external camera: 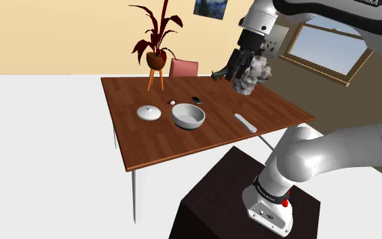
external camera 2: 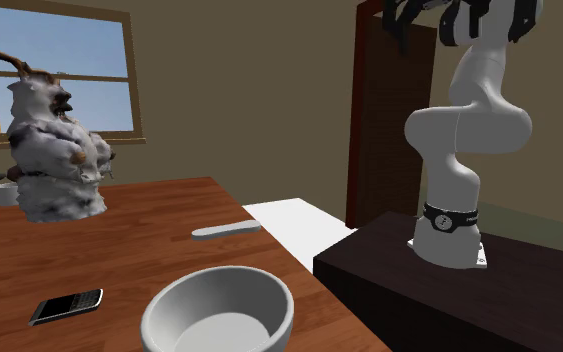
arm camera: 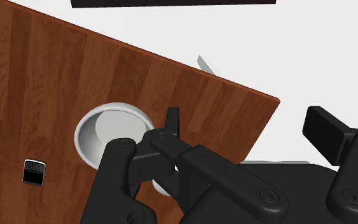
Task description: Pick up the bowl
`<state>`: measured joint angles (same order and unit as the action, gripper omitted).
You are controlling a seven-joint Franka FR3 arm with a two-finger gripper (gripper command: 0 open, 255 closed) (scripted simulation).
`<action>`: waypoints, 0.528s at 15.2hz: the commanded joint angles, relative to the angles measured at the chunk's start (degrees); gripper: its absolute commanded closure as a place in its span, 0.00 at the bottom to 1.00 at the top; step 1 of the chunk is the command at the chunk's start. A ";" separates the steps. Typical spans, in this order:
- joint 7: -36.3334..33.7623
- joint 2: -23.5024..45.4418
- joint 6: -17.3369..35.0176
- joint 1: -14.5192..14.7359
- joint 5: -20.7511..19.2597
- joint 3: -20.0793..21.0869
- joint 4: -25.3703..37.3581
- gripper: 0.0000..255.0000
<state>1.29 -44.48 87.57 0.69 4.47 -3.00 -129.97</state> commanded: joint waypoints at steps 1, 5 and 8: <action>0.00 0.00 0.00 0.00 0.00 0.00 0.00 0.00; 3.81 3.88 6.04 -0.70 -1.57 -3.04 -2.56 0.00; 6.63 7.57 10.58 -1.15 -2.47 -5.35 -3.70 0.00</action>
<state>6.87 -38.28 96.12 -0.30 2.32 -7.53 -132.97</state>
